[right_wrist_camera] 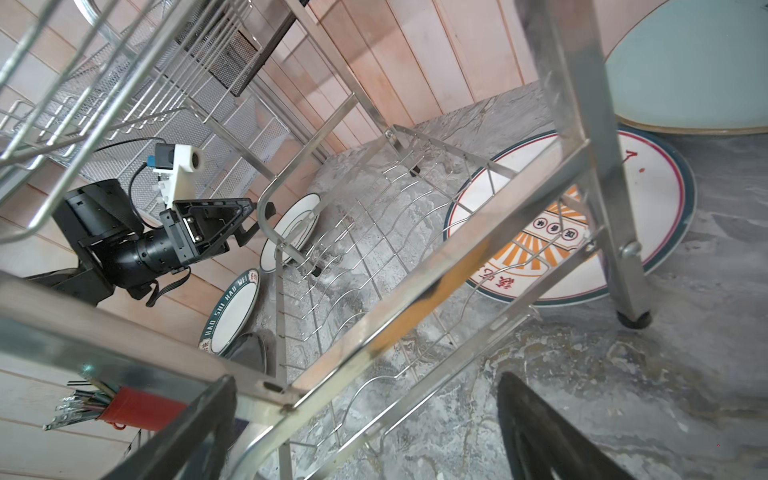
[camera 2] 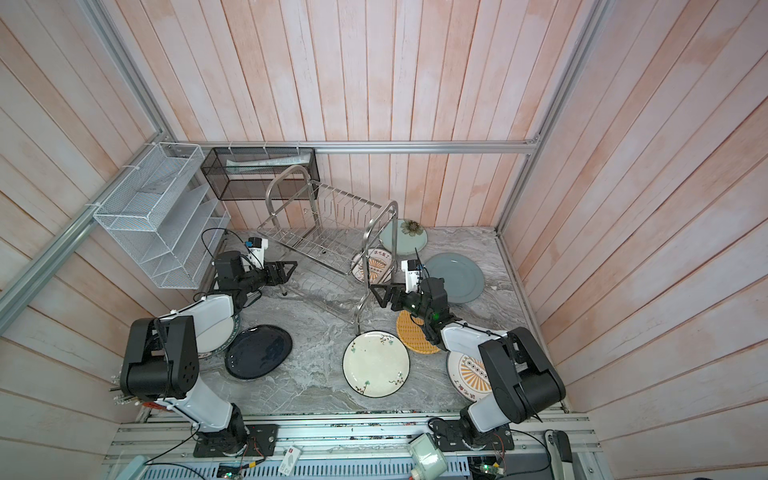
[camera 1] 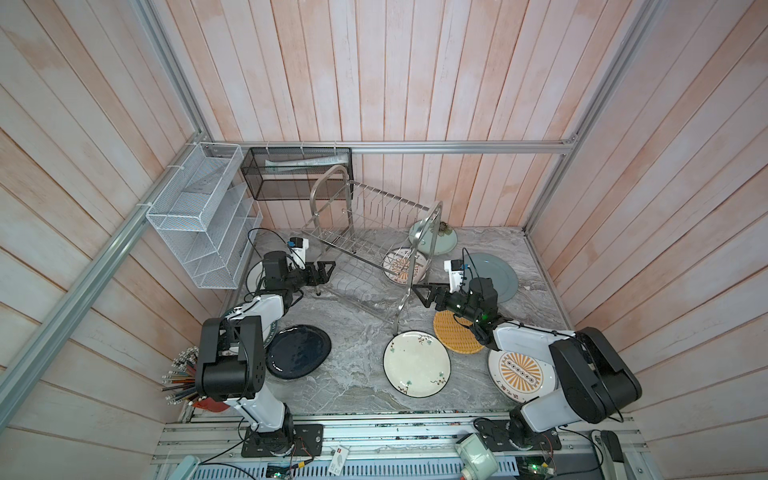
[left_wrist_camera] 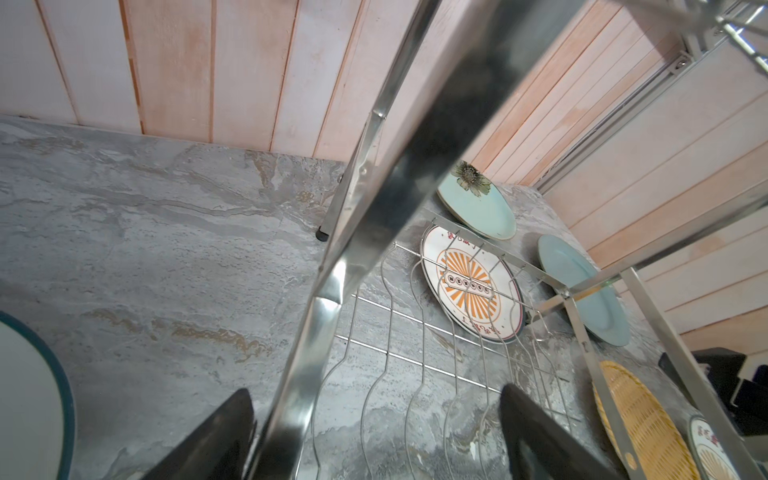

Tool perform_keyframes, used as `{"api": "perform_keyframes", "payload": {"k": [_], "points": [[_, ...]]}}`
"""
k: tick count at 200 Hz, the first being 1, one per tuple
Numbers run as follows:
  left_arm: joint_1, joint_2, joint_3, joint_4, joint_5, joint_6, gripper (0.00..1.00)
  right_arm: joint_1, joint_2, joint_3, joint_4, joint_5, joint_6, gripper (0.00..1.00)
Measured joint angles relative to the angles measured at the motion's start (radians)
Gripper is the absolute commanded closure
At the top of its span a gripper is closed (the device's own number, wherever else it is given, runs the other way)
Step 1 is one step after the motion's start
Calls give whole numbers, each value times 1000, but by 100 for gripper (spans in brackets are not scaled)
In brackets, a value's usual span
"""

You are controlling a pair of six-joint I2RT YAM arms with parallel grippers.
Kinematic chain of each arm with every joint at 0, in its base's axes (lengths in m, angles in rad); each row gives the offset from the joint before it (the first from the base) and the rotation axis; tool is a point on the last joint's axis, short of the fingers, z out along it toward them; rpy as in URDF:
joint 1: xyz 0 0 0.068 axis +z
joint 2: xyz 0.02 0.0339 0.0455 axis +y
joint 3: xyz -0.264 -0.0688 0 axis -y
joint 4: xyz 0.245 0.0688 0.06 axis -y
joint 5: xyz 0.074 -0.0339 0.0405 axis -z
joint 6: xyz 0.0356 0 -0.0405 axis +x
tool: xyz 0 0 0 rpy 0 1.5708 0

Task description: Load the plates into the dish rack

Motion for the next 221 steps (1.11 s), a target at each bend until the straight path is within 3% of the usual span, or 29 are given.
{"api": "perform_keyframes", "payload": {"k": [40, 108, 184, 221], "points": [[-53, -58, -70, 25, -31, -21, 7, -4, 61, 65, -8, 2, 8, 3], [-77, -219, -210, 20, -142, -100, 5, -66, 166, 145, -5, -90, -1, 3], [-1, -244, -241, -2, -300, -192, 5, -71, 430, 434, 27, -163, 23, 3], [8, -287, -267, -8, -322, -209, 5, -71, 456, 460, 22, -160, 30, 2]]}}
